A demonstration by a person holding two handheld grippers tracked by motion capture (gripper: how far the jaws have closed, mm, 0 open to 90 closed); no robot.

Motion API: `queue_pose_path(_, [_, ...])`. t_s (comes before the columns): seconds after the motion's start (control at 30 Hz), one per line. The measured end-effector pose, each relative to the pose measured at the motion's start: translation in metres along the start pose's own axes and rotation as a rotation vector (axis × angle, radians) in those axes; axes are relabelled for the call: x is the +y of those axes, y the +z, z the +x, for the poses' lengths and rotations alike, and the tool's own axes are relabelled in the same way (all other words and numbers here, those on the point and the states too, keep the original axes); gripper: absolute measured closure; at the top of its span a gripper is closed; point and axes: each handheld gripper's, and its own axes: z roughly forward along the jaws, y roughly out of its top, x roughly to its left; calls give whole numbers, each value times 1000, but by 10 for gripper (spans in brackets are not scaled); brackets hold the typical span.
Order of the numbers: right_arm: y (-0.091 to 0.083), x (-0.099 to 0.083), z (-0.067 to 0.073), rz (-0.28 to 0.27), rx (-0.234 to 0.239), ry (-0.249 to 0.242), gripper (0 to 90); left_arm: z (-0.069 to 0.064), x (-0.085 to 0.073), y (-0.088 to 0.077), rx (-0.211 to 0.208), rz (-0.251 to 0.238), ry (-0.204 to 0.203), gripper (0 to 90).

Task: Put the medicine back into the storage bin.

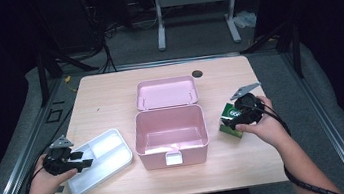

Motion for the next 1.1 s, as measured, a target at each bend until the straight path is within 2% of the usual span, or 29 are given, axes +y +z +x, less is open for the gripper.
queue_pose_path(0.1, [7,9,-8,76,-15,-67,134,-1,-2,-2,3,-2,-1,440])
queue_pose_path(0.17, [10,13,-13,109,-7,-88,119,-1,-2,-4,4,-4,-3,439])
queue_pose_path(0.3, [17,23,-24,224,26,-164,97,-2,-2,-5,1,-11,0,440])
queue_pose_path(0.4, [26,29,-31,320,60,-202,80,-3,-1,-4,2,-5,8,439])
queue_pose_path(0.47, [34,33,-35,397,72,-245,78,-3,0,-4,1,-4,11,439])
queue_pose_path(0.57, [43,37,-38,460,80,-285,90,-3,1,-3,-2,-5,18,439])
queue_pose_path(0.67, [49,38,-40,493,128,-280,118,-4,1,-3,-3,1,21,439])
queue_pose_path(0.77, [56,38,-41,528,151,-273,126,-4,0,-4,-3,-1,18,439])
queue_pose_path(0.8, [57,38,-41,537,140,-283,126,-3,0,-4,-3,-2,18,439])
queue_pose_path(0.97, [62,38,-45,552,173,-244,138,-4,-1,-4,-6,4,17,439])
queue_pose_path(1.1, [63,40,-46,575,180,-241,141,-4,0,-5,0,11,27,439])
